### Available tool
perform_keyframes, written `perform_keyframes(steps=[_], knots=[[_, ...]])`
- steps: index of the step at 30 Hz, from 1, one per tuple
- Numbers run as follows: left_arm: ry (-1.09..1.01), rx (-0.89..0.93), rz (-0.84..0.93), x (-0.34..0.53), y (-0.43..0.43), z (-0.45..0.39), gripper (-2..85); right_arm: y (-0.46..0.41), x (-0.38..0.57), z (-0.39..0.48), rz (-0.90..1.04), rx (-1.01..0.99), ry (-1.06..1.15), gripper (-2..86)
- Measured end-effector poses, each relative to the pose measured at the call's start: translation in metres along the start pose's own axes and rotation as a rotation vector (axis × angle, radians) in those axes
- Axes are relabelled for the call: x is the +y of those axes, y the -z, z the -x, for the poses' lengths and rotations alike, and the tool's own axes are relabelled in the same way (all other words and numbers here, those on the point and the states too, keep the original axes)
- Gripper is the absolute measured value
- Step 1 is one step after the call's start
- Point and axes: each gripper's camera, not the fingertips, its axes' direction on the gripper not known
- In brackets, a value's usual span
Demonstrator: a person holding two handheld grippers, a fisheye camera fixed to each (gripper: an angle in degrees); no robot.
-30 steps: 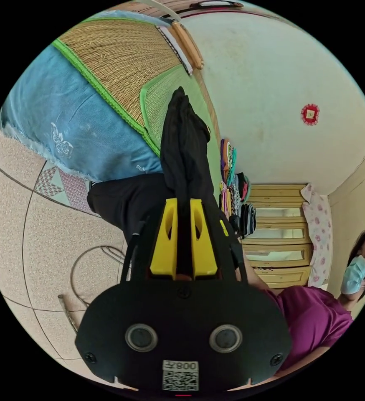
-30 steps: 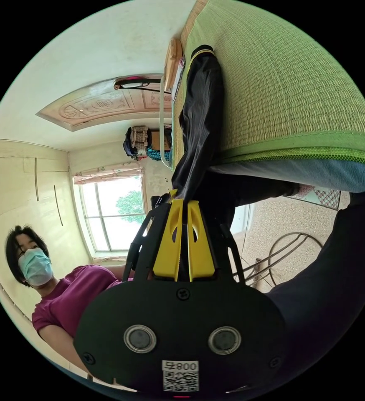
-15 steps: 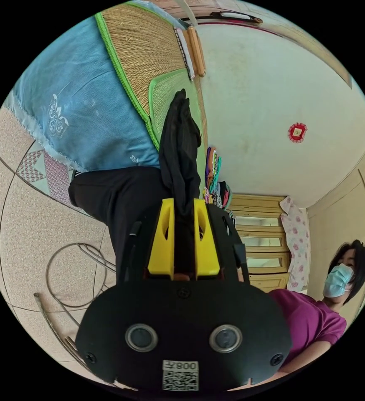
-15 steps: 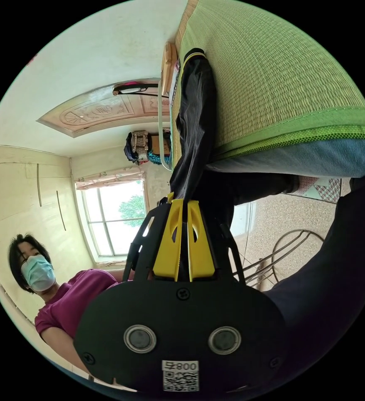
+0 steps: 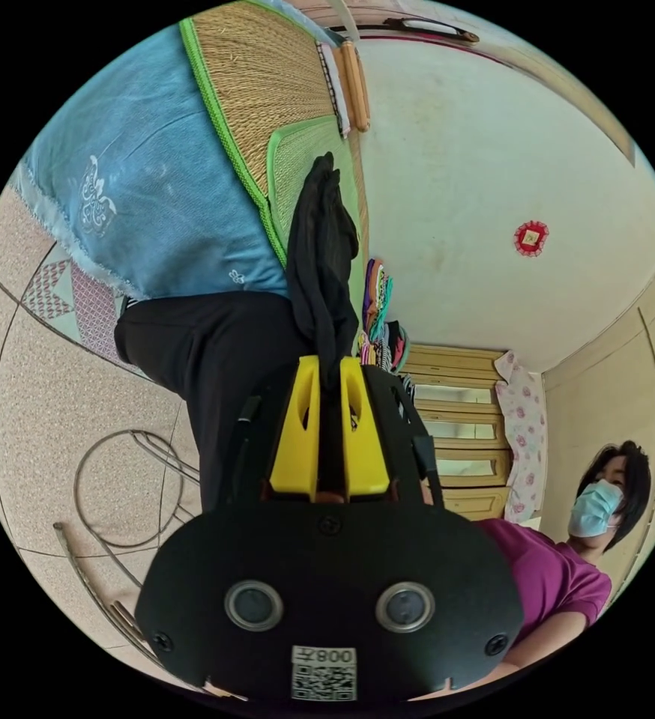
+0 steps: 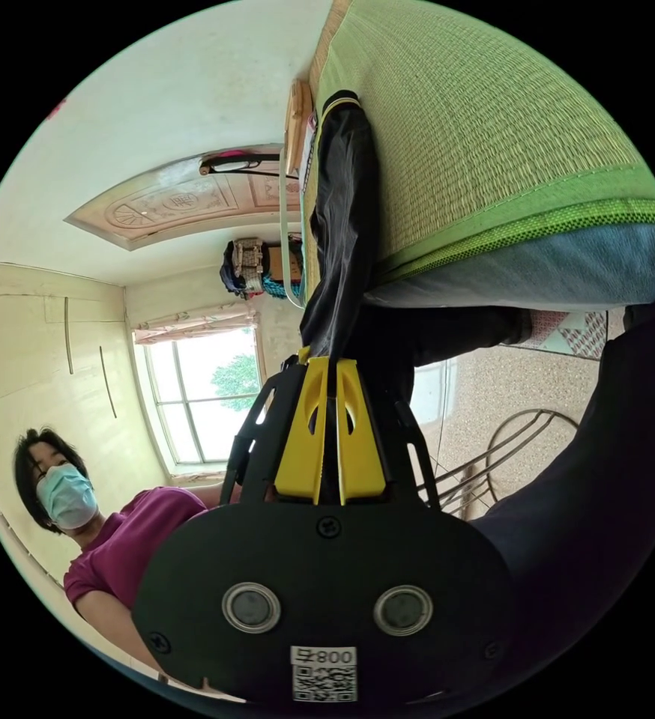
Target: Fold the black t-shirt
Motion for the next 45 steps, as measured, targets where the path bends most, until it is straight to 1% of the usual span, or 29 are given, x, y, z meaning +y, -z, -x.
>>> perform_keyframes(steps=[5,17,26,31,38,45], knots=[[0.000,-0.013,-0.012,-0.007,-0.022,-0.012,3.7,0.013,0.006,-0.004,-0.008,-0.010,0.020,1.3],[-0.066,0.151,-0.032,-0.026,-0.095,-0.066,3.3,0.078,0.034,0.009,-0.074,-0.066,0.148,1.3],[-0.191,0.292,-0.027,-0.049,-0.174,-0.140,3.2,0.149,0.070,0.039,-0.159,-0.159,0.305,1.4],[-0.284,0.359,0.012,-0.063,-0.236,-0.193,3.2,0.195,0.096,0.057,-0.208,-0.184,0.402,1.3],[-0.348,0.433,0.076,-0.077,-0.326,-0.243,3.1,0.267,0.140,0.071,-0.286,-0.223,0.515,1.2],[-0.395,0.481,0.165,-0.097,-0.446,-0.291,3.1,0.338,0.170,0.076,-0.351,-0.247,0.601,1.1]])
